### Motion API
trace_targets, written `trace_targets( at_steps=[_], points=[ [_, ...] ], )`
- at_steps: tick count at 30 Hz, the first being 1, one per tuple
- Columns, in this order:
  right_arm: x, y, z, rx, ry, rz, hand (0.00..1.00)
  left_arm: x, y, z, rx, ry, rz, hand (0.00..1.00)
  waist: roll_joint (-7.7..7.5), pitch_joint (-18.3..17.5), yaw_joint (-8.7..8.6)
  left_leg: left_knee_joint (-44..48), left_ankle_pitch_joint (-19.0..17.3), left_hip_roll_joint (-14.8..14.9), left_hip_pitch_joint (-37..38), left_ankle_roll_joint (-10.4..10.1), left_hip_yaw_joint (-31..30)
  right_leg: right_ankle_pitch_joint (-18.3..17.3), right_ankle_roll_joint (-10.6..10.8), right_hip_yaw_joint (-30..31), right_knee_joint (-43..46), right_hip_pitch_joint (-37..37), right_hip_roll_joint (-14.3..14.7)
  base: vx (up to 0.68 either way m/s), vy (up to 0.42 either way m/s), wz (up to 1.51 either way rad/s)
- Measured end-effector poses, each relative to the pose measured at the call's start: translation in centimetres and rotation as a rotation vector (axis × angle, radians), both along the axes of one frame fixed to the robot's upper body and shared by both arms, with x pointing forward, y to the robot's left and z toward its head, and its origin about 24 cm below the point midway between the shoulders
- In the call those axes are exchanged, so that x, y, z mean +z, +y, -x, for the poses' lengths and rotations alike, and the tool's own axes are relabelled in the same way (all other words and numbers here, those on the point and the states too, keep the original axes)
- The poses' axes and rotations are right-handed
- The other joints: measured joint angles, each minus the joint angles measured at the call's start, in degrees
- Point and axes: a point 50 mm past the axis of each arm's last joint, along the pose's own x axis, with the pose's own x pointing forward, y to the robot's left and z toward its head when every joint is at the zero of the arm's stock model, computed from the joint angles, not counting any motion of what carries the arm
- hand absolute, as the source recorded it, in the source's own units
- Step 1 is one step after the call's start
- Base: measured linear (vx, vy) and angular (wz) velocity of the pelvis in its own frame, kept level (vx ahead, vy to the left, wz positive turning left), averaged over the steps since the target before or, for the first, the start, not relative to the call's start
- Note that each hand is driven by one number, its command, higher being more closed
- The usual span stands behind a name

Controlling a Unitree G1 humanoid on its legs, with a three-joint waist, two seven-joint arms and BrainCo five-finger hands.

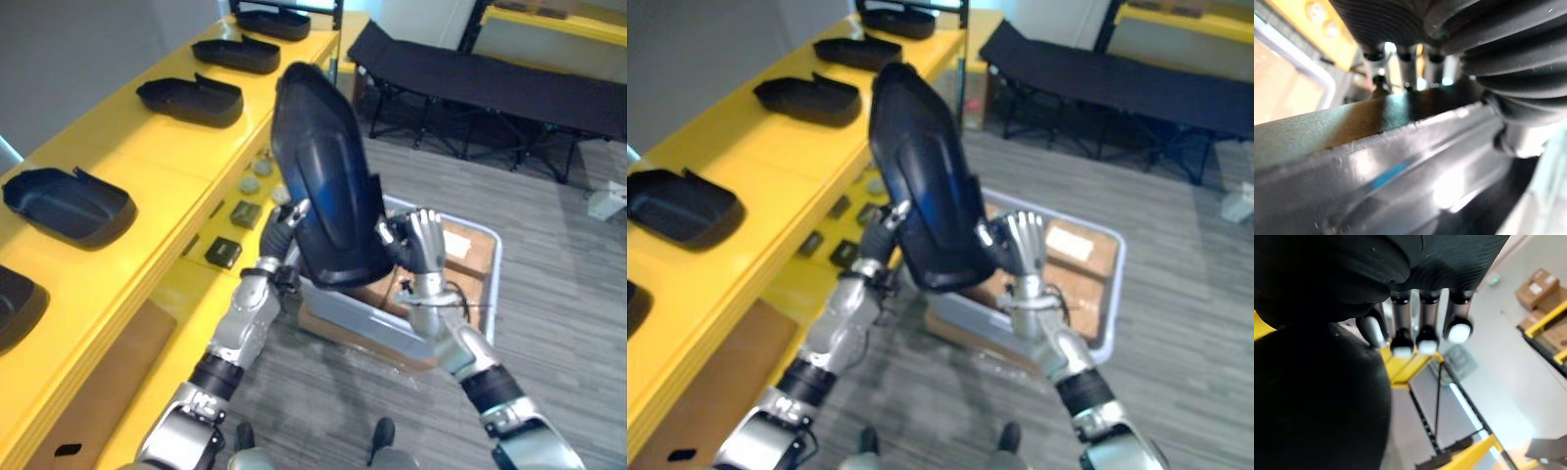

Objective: Walk over and take plastic housings, then place them on the shelf

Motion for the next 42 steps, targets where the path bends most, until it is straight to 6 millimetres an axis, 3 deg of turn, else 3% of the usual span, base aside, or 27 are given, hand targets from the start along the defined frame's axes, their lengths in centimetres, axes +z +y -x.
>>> trace_targets(
  at_steps=[7, 13, 20, 24, 27, 30, 33, 37, 41, 42],
  points=[
    [-0.4, 1.1, 0.0, 0.147, 0.161, -0.205, 0.0, -0.2, 0.2, 0.2, 0.084, -0.026, -0.122, 1.0, -1.24, -0.85, 0.04, 0.0, 0.0, 0.0, 0.18, 0.0, -0.03, 0.03, 0.01, 0.04, -0.01, 0.13, -0.01, 0.0, 0.0, 0.0],
    [-0.6, 1.3, 0.9, 0.307, 0.311, -0.452, 0.0, 0.8, 0.2, 1.2, 0.219, -0.149, -0.223, 1.0, -1.02, -1.13, 0.12, -0.03, -0.19, 0.0, 1.11, -0.06, 0.14, 0.02, 0.01, 0.31, -0.05, 0.78, 0.0, 0.0, 0.0, -0.02],
    [2.5, 1.9, 2.1, 0.49, 0.225, -0.586, 0.0, 0.2, 0.3, 2.4, 0.371, -0.166, -0.251, 1.0, 0.51, -2.78, -0.22, -0.45, -0.19, 0.0, 2.15, -0.09, 1.16, -0.05, -0.02, 0.57, -0.04, 0.96, 0.02, 0.0, 0.005, -0.04],
    [5.4, 0.3, 2.7, 0.589, 0.133, -0.669, 0.0, 0.1, 0.9, 2.7, 0.498, -0.21, -0.357, 1.0, 0.6, -3.65, -0.72, -1.12, -0.1, 0.0, 3.08, -0.19, 1.53, -0.07, -0.02, 0.89, -0.03, 1.34, 0.09, 0.0, 0.006, -0.04],
    [7.5, -2.0, 3.2, 0.708, 0.07, -0.777, 0.0, 0.1, 3.3, 2.7, 0.669, -0.217, -0.433, 1.0, 0.59, -3.67, -1.13, -1.17, -0.12, 0.0, 3.9, -0.21, 2.11, -0.09, -0.04, 1.62, -0.03, 1.55, 0.15, -0.01, 0.012, -0.1],
    [8.1, -4.6, 3.7, 0.771, 0.03, -0.887, 0.0, 0.2, 5.9, 2.9, 0.837, -0.219, -0.47, 1.0, 0.58, -3.72, -1.14, -1.18, -0.2, 0.01, 4.27, -0.26, 2.88, -0.44, -0.44, 1.98, -0.04, 1.62, 0.14, -0.01, 0.009, -0.08],
    [7.8, -6.3, 4.3, 0.733, 0.015, -0.931, 0.0, 0.4, 7.5, 3.1, 0.953, -0.221, -0.477, 1.0, 0.6, -3.74, -1.17, -1.23, -0.21, 0.01, 4.27, -0.27, 2.91, -0.83, -0.28, 1.98, -0.04, 1.58, 0.13, 0.0, 0.0, 0.0],
    [5.4, -8.7, 5.4, 0.583, 0.053, -0.986, 0.0, -0.3, 9.3, 4.2, 1.075, -0.189, -0.466, 1.0, 0.51, -4.44, -1.66, -1.25, -0.25, 0.02, 3.9, -0.33, 3.1, -0.88, -0.31, 2.08, -0.04, 1.05, 0.12, 0.01, 0.004, 0.0],
    [1.0, -10.7, 6.9, 0.386, 0.139, -1.128, 0.0, -1.0, 10.7, 5.9, 1.123, -0.187, -0.416, 1.0, 0.43, -5.08, -2.69, -1.25, -0.59, 0.04, 3.85, -0.5, 3.26, -0.94, -0.22, 2.1, -0.04, 0.91, 0.13, 0.03, 0.012, -0.02],
    [-1.2, -11.1, 7.4, 0.329, 0.196, -1.218, 0.0, -0.7, 10.7, 6.8, 1.118, -0.211, -0.358, 1.0, 0.35, -5.13, -2.85, -1.24, -0.76, 0.04, 3.84, -0.51, 3.45, -0.97, -0.2, 2.27, -0.04, 0.74, 0.13, 0.02, 0.015, -0.08]
  ],
)
